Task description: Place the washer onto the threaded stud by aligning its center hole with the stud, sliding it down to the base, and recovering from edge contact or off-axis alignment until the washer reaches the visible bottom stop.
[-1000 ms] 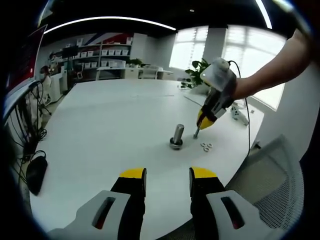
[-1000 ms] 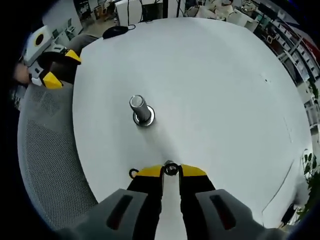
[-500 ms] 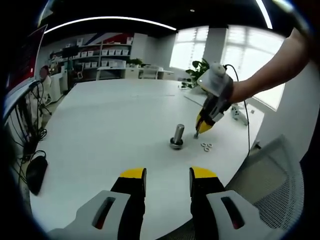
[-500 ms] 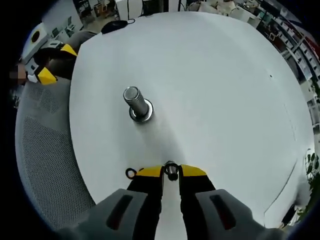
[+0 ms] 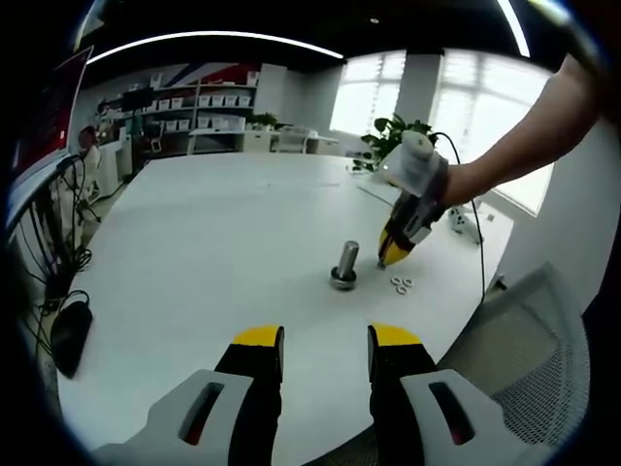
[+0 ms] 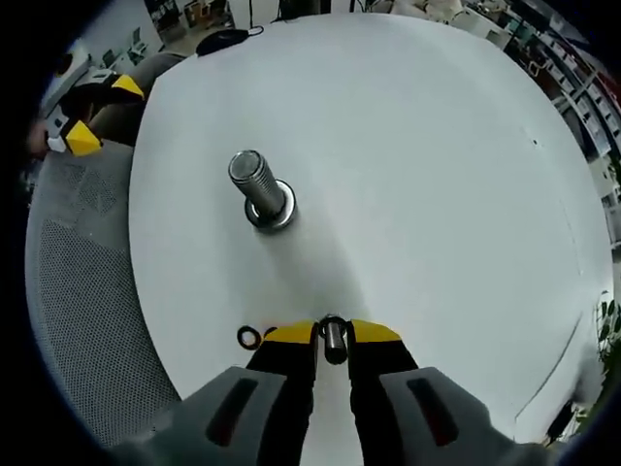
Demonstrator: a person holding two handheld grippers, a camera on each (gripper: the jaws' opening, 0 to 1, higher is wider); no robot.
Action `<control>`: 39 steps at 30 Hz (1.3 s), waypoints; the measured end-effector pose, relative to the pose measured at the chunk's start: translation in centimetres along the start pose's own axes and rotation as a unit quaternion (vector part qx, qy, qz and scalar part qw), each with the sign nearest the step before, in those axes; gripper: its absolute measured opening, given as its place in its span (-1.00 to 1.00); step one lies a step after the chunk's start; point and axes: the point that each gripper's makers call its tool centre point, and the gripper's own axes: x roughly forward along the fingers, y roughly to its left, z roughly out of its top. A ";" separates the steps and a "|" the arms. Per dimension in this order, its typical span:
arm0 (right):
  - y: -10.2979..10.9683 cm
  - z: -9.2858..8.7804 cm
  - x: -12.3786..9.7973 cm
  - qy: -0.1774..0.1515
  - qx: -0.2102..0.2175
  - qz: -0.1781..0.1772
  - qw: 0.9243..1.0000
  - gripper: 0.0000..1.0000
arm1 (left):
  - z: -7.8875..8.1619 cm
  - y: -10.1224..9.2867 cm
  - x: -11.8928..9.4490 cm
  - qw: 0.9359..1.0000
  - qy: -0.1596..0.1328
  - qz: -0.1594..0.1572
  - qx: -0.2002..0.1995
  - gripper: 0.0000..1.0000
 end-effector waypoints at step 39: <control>-0.5 -0.7 -0.5 -0.007 0.008 -0.010 1.000 -0.51 | 0.1 0.1 0.0 1.000 -0.001 0.002 -0.002 -0.34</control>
